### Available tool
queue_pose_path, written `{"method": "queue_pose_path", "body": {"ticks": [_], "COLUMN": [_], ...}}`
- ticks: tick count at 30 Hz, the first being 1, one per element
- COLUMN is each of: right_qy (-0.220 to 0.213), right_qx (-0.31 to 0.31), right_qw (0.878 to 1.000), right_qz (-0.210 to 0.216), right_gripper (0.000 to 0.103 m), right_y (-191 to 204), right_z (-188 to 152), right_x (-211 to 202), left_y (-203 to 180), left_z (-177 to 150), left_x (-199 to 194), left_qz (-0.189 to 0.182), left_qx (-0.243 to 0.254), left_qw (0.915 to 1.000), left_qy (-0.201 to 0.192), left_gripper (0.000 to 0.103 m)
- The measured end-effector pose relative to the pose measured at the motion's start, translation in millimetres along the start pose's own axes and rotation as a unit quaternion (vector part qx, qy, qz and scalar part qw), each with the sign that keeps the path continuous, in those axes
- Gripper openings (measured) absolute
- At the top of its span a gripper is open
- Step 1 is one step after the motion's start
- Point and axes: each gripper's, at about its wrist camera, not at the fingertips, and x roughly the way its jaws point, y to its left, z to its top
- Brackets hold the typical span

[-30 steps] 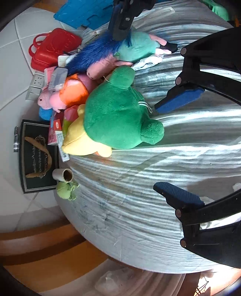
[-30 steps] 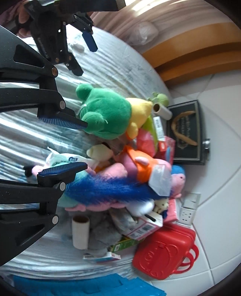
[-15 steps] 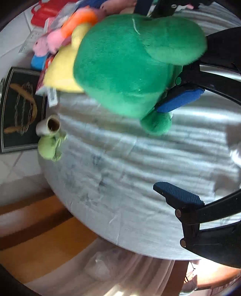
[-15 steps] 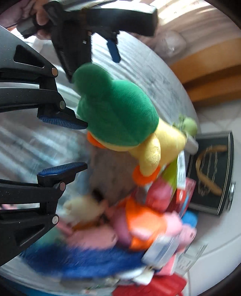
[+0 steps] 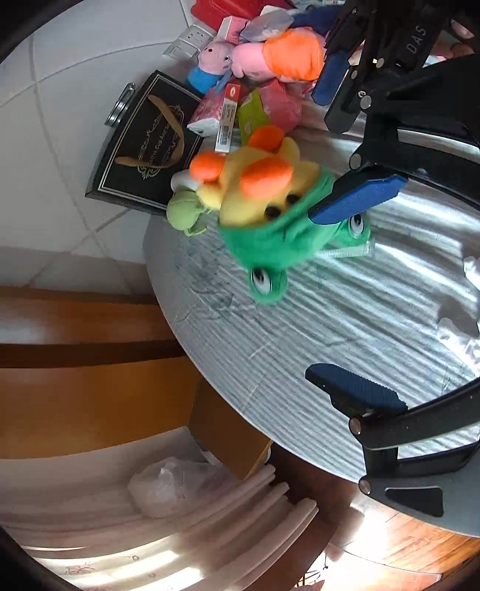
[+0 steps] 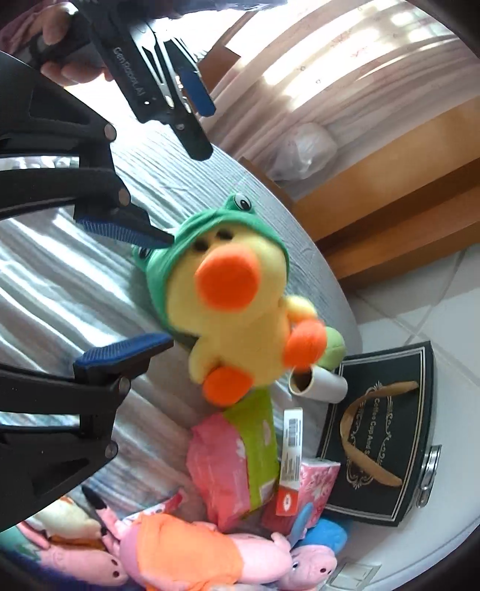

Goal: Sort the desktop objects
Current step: 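Grasp the green and yellow duck plush with both grippers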

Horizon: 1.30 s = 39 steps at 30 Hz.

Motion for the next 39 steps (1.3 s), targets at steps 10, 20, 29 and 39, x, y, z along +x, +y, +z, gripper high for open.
{"method": "queue_pose_path", "body": {"ticks": [10,20,29,39], "right_qy": [-0.005,-0.004,-0.009,0.005], "right_qx": [0.006,-0.01,-0.014,-0.002], "right_qw": [0.999,0.999,1.0,0.999], "right_qz": [-0.042,-0.052,-0.018,-0.033], "right_gripper": [0.075,0.068,0.069,0.069], "right_y": [-33.7,-35.0,-9.6,-8.2], "right_z": [15.5,43.6,55.2,53.0], "right_x": [-8.5,19.3,47.0,58.2], "left_y": [-31.8,-17.0,34.2,1.2], "left_z": [11.9,-1.2,6.4,12.5], "left_x": [61.6,98.2,95.2,83.6], "left_qz": [-0.022,-0.005,0.002,-0.018], "left_qx": [-0.017,0.055,0.034,0.078], "left_qw": [0.9987,0.9961,0.998,0.996], "left_qy": [0.043,0.068,0.053,0.04], "left_gripper": [0.078,0.08,0.079,0.084]}}
